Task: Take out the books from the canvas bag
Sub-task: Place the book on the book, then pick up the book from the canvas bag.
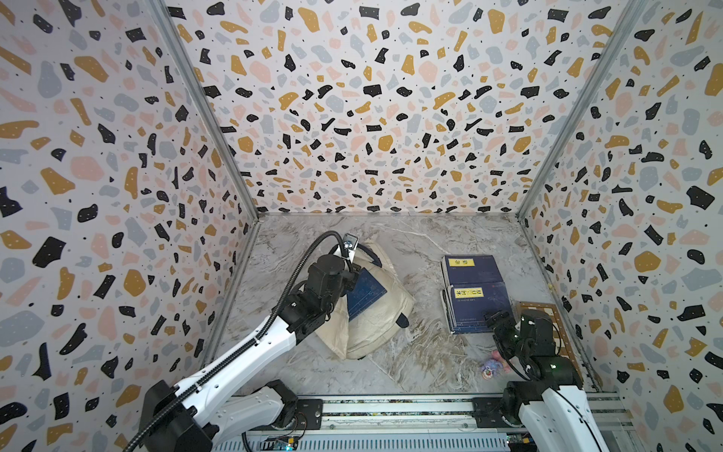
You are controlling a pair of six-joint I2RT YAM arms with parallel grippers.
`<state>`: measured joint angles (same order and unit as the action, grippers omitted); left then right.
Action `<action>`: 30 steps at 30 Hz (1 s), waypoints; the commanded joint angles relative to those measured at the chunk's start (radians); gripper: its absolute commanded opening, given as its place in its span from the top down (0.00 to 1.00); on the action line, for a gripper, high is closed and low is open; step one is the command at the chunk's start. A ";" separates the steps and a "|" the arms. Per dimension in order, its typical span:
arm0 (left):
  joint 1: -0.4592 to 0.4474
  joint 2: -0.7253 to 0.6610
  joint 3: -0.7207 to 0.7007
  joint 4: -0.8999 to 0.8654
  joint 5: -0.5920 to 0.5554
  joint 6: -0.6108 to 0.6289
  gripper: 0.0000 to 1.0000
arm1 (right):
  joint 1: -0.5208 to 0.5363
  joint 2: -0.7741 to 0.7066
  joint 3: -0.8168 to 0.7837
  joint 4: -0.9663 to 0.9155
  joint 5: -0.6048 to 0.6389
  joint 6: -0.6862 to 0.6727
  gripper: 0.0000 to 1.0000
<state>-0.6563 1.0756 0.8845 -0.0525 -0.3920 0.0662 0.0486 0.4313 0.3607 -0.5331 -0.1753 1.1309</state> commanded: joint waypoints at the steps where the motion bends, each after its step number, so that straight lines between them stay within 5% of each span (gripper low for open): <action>1: 0.006 -0.025 0.025 0.036 0.030 -0.010 1.00 | 0.055 -0.048 0.029 0.054 0.025 -0.050 0.19; 8: 0.006 -0.022 0.030 0.032 0.033 -0.011 1.00 | 0.218 0.045 0.059 0.218 0.041 -0.120 0.19; 15: 0.006 -0.043 0.019 0.047 0.060 -0.011 1.00 | 0.711 0.213 0.149 0.389 0.324 -0.184 0.19; 21: 0.006 -0.076 -0.002 0.080 0.087 -0.014 1.00 | 1.027 0.445 0.176 0.616 0.406 -0.191 0.19; 30: 0.006 -0.117 -0.033 0.132 0.125 -0.019 1.00 | 1.212 0.808 0.276 0.833 0.428 -0.096 0.20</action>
<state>-0.6556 0.9916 0.8513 -0.0452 -0.2893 0.0616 1.2320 1.1728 0.5713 0.1963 0.2104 0.9947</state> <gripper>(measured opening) 0.047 0.801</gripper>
